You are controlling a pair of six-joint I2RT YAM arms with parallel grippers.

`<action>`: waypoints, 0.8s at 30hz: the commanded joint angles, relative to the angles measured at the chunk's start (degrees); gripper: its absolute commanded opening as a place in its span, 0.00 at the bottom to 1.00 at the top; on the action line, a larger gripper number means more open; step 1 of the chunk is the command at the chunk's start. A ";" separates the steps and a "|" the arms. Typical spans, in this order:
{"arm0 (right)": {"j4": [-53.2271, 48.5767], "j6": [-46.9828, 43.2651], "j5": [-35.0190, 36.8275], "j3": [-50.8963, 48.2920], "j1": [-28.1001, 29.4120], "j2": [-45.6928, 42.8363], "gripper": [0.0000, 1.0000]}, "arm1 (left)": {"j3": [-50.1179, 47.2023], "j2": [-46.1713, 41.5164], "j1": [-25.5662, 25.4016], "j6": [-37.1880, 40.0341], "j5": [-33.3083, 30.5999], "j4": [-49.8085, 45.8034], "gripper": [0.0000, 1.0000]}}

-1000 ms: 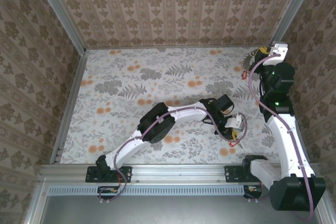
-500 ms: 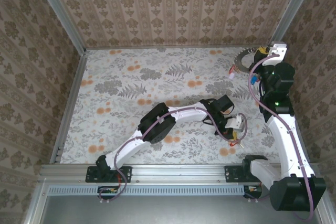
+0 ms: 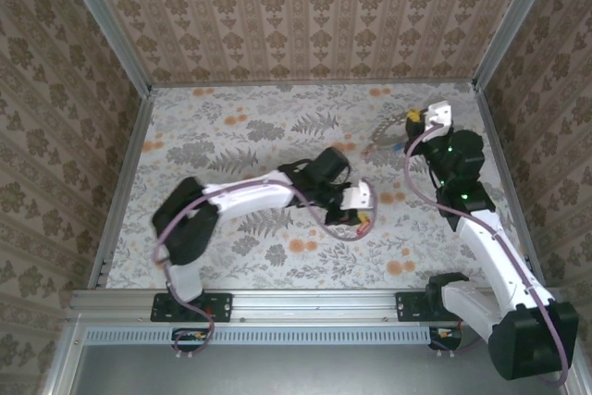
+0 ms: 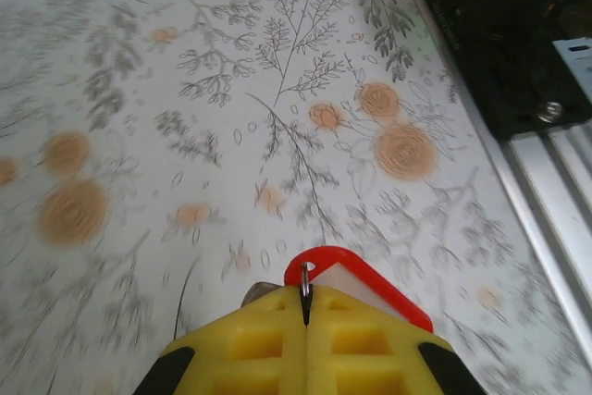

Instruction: Put the keys on the keyring

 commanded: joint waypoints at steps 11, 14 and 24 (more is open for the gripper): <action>12.15 -21.22 -29.16 -2.91 15.51 4.32 0.00 | -10.59 -40.43 13.43 -4.23 -8.96 -20.54 0.00; 2.91 -30.40 -32.56 -1.32 19.71 3.50 0.00 | -9.05 -43.68 16.79 -1.27 -8.90 -27.60 0.00; -18.59 -50.12 -29.98 3.05 31.95 0.94 0.00 | -5.34 -40.98 20.60 5.88 -5.99 -35.89 0.00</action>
